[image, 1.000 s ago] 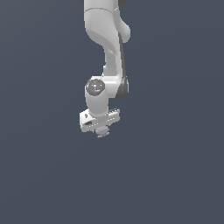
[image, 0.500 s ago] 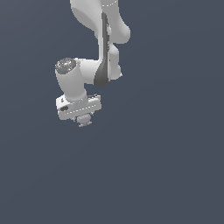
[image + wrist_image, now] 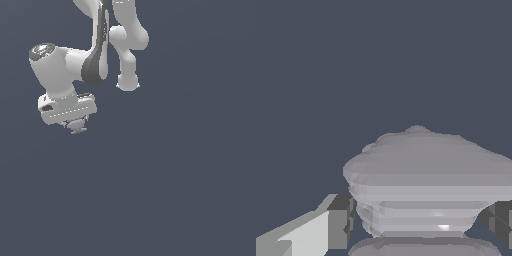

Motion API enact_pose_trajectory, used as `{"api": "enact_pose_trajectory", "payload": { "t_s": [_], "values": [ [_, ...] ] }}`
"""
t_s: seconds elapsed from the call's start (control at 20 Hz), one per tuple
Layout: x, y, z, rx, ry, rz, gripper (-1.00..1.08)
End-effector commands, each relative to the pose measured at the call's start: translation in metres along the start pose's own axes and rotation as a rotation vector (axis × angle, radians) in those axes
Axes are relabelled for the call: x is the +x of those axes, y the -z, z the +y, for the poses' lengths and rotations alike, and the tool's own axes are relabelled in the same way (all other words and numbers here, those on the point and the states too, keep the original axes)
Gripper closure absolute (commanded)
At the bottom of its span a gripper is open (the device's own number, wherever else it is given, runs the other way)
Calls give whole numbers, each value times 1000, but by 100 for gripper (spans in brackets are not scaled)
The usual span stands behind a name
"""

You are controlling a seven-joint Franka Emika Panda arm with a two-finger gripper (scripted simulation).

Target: Pick up the object and move it to a goal position.

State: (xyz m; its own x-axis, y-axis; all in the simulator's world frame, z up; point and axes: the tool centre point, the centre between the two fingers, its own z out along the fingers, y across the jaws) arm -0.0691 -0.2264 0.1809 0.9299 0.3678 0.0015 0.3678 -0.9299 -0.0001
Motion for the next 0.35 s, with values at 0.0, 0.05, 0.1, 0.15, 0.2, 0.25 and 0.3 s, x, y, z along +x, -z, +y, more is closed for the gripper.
{"api": "enact_pose_trajectory", "payload": {
  "t_s": [0.0, 0.05, 0.1, 0.15, 0.2, 0.25, 0.3],
  "values": [
    [-7, 7, 9, 1, 2, 0, 108],
    [-8, 9, 11, 0, 2, -1, 108],
    [-9, 11, 13, 0, 2, -1, 108],
    [-10, 12, 14, 0, 2, -1, 108],
    [-10, 12, 15, 0, 2, -1, 108],
    [-10, 12, 16, 0, 2, -1, 108],
    [-10, 12, 16, 0, 2, -1, 108]
  ]
}}
